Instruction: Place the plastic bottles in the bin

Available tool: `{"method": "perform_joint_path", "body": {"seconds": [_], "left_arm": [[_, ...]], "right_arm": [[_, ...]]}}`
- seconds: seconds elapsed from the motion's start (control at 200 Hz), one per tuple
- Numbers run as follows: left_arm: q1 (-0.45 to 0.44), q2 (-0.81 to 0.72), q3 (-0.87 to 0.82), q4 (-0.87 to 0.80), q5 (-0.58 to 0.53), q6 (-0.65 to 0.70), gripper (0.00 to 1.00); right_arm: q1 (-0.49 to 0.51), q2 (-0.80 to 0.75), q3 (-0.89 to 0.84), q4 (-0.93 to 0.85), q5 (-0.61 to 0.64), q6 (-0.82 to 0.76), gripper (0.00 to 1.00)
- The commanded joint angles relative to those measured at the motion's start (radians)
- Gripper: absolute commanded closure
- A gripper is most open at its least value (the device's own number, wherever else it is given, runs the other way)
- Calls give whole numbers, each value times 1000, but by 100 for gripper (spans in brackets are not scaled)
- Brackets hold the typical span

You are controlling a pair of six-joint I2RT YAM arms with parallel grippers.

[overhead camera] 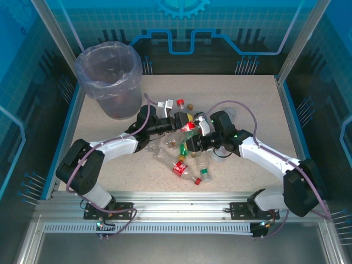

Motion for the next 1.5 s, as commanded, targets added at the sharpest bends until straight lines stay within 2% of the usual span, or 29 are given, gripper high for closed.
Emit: {"method": "perform_joint_path", "body": {"seconds": [0.0, 0.135, 0.365, 0.605, 0.725, 0.906, 1.021, 1.186, 1.496], "left_arm": [[-4, 26, 24, 48, -12, -20, 42], [-5, 27, 24, 41, -17, -19, 49], [-4, 20, 34, 9, -23, 1, 49], [-3, 23, 69, -47, -34, 50, 49], [-4, -6, 182, -268, -71, 208, 50], [18, -24, 401, -507, -105, 398, 52], [88, -27, 538, -598, -102, 457, 55], [219, -54, 696, -672, -156, 516, 64], [525, -101, 753, -508, -249, 343, 91]], "right_arm": [[20, 6, 26, 37, -52, -12, 65], [19, 5, 27, 24, -47, -18, 60], [7, -22, 80, -114, 5, -92, 35], [-92, -141, 62, -184, 25, -111, 15], [-155, -218, 64, -234, 84, -111, 0], [-245, -313, 57, -318, 157, -72, 0], [-265, -350, 11, -308, 190, -35, 0], [-275, -373, -25, -297, 209, -9, 0], [-322, -390, 11, -413, 256, -63, 0]]}}
